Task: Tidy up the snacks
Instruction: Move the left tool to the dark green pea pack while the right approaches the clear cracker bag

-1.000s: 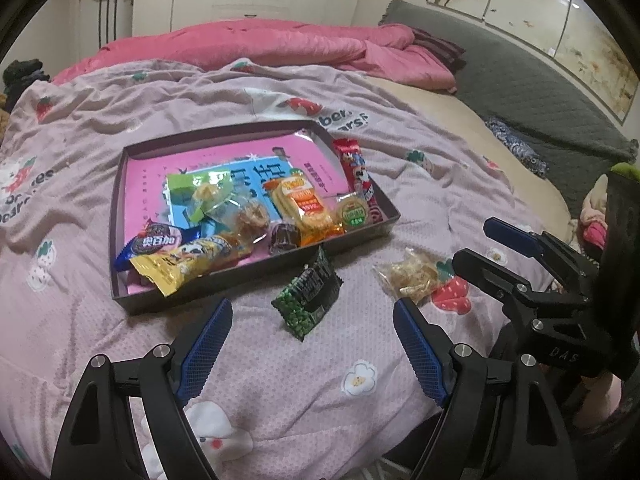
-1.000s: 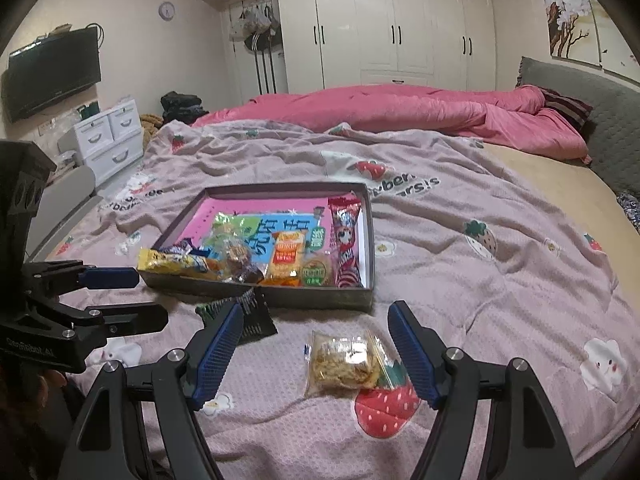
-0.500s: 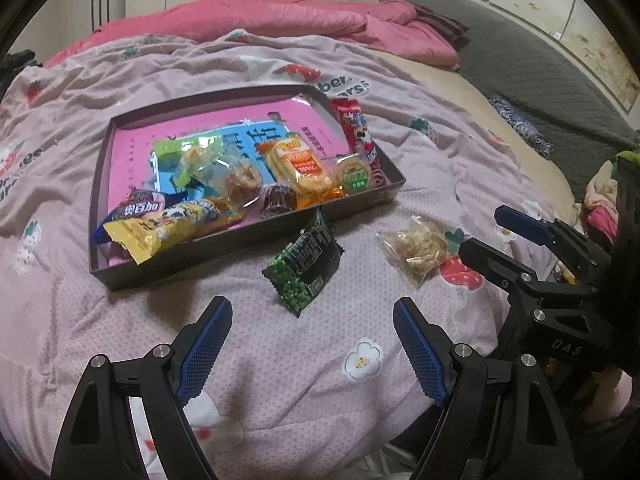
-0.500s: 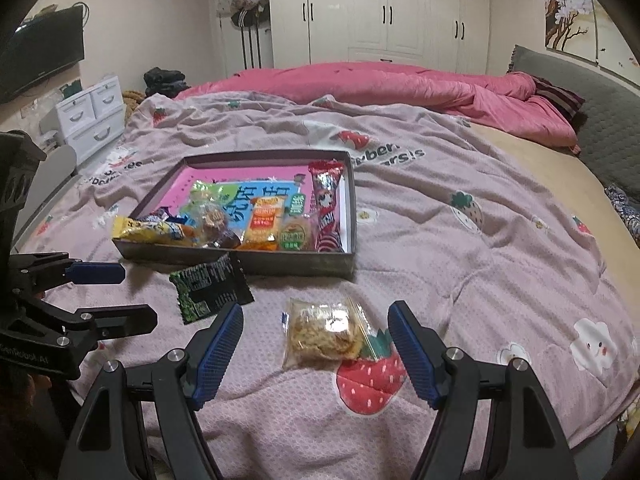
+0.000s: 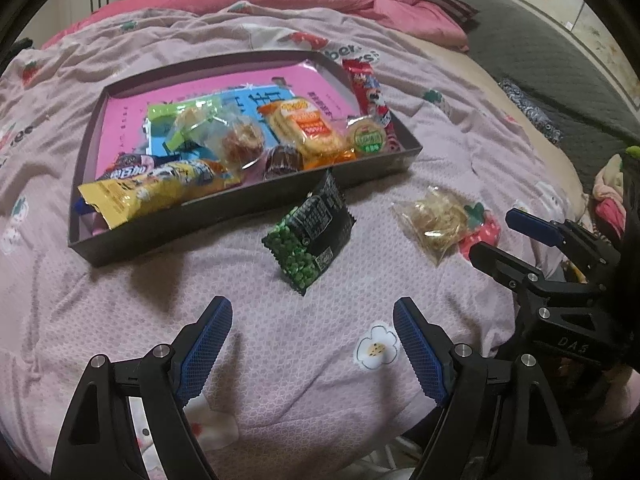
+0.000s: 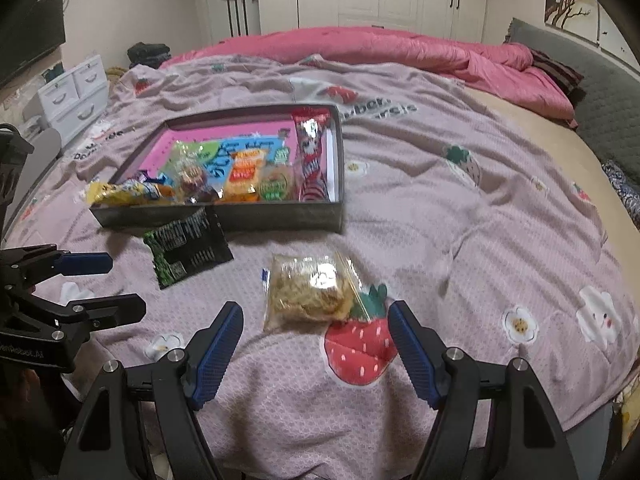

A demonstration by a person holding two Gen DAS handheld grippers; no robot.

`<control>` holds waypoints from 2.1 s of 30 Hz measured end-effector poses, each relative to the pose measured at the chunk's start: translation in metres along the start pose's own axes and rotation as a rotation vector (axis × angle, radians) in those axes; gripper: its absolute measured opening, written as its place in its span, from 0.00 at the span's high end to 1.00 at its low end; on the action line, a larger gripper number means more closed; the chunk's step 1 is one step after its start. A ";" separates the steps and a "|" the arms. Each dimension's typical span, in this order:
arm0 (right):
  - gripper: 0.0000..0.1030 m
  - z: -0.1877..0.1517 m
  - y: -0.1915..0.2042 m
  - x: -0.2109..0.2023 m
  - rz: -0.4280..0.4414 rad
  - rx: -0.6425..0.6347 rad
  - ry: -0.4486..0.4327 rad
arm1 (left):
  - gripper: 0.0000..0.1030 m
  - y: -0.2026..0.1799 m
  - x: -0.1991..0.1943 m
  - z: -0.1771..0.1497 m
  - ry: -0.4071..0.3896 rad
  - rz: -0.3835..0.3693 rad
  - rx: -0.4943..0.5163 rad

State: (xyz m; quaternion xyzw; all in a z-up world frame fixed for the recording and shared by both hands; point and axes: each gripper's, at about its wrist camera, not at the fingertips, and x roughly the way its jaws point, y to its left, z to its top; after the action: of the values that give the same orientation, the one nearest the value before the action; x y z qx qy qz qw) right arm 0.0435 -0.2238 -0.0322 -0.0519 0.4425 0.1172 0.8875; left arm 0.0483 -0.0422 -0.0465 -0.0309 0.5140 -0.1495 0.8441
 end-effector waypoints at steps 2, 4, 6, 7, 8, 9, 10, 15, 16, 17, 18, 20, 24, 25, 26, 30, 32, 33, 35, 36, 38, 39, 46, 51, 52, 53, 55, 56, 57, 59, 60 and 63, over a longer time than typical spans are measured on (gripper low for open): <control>0.28 -0.001 0.000 0.003 -0.001 -0.002 0.013 | 0.19 0.001 0.004 -0.001 0.010 0.005 -0.004; 0.28 -0.002 0.001 0.008 -0.003 -0.007 0.034 | 0.19 0.002 0.008 -0.002 0.020 0.006 -0.007; 0.28 -0.003 0.002 0.012 -0.004 -0.012 0.055 | 0.19 0.003 0.012 -0.003 0.034 0.009 -0.010; 0.28 -0.004 0.003 0.015 -0.008 -0.015 0.068 | 0.19 0.004 0.014 -0.003 0.041 0.009 -0.012; 0.28 -0.004 0.003 0.018 -0.009 -0.017 0.076 | 0.19 0.004 0.015 -0.004 0.045 0.010 -0.013; 0.28 -0.004 0.003 0.020 -0.010 -0.018 0.085 | 0.19 0.004 0.017 -0.005 0.048 0.012 -0.012; 0.28 -0.005 0.003 0.021 -0.012 -0.020 0.093 | 0.19 0.004 0.019 -0.005 0.052 0.013 -0.011; 0.28 -0.007 0.002 0.034 -0.011 -0.013 0.139 | 0.19 0.005 0.025 -0.005 0.058 0.020 -0.014; 0.28 -0.007 0.001 0.036 -0.009 -0.011 0.146 | 0.19 0.005 0.027 -0.004 0.058 0.022 -0.014; 0.28 -0.007 0.001 0.039 -0.009 -0.008 0.155 | 0.19 0.005 0.029 -0.004 0.058 0.026 -0.014; 0.28 -0.007 0.001 0.041 -0.009 -0.008 0.159 | 0.19 0.004 0.030 -0.004 0.058 0.028 -0.013; 0.27 -0.006 0.001 0.044 -0.008 -0.013 0.157 | 0.19 0.005 0.033 -0.003 0.056 0.033 -0.009; 0.23 -0.004 0.004 0.048 -0.004 -0.031 0.147 | 0.19 0.004 0.039 0.001 0.050 0.042 -0.007; 0.22 -0.003 0.005 0.049 -0.002 -0.032 0.146 | 0.18 0.004 0.040 0.002 0.049 0.043 -0.008; 0.22 -0.003 0.005 0.050 0.000 -0.032 0.143 | 0.18 0.004 0.041 0.003 0.047 0.044 -0.009; 0.20 0.001 0.005 0.053 0.011 -0.031 0.129 | 0.18 0.003 0.044 0.006 0.041 0.046 -0.009; 0.19 0.002 0.004 0.054 0.020 -0.025 0.122 | 0.18 0.003 0.045 0.009 0.038 0.042 -0.013; 0.19 0.003 0.004 0.055 0.027 -0.020 0.116 | 0.18 0.003 0.046 0.011 0.036 0.038 -0.019; 0.19 0.005 0.002 0.055 0.038 -0.011 0.106 | 0.18 0.003 0.047 0.015 0.033 0.029 -0.030; 0.19 0.006 0.001 0.055 0.047 -0.004 0.101 | 0.18 0.003 0.048 0.017 0.031 0.022 -0.035; 0.19 0.008 0.000 0.056 0.058 0.009 0.095 | 0.18 0.004 0.048 0.020 0.029 0.013 -0.045; 0.19 0.009 -0.001 0.057 0.064 0.018 0.091 | 0.18 0.004 0.049 0.023 0.029 0.010 -0.054; 0.18 0.014 0.000 0.064 0.054 0.026 0.079 | 0.18 0.003 0.053 0.033 0.020 0.004 -0.083; 0.18 0.017 0.002 0.069 0.034 0.008 0.071 | 0.18 0.004 0.054 0.036 0.019 0.015 -0.080; 0.18 0.017 0.002 0.070 0.030 0.004 0.069 | 0.18 0.004 0.055 0.037 0.020 0.018 -0.079; 0.18 0.017 0.002 0.071 0.028 0.000 0.066 | 0.18 0.004 0.055 0.038 0.021 0.018 -0.079; 0.18 0.018 0.003 0.073 0.026 -0.011 0.065 | 0.18 0.004 0.056 0.039 0.024 0.021 -0.083; 0.18 0.018 0.003 0.074 0.027 -0.014 0.065 | 0.18 0.005 0.057 0.040 0.026 0.022 -0.085; 0.18 0.018 0.002 0.075 0.029 -0.016 0.066 | 0.18 0.004 0.058 0.040 0.027 0.025 -0.085; 0.18 0.018 0.002 0.076 0.034 -0.024 0.065 | 0.18 0.003 0.060 0.042 0.028 0.036 -0.081; 0.18 0.018 0.001 0.077 0.036 -0.026 0.066 | 0.18 0.002 0.061 0.041 0.028 0.041 -0.078; 0.20 0.018 -0.001 0.078 0.043 -0.036 0.065 | 0.18 -0.002 0.064 0.041 0.032 0.069 -0.061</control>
State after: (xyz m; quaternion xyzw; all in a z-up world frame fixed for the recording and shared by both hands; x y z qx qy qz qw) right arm 0.1033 -0.2089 -0.0831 -0.0620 0.4699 0.1426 0.8689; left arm 0.1112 -0.0669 -0.0817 -0.0367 0.5326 -0.1050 0.8390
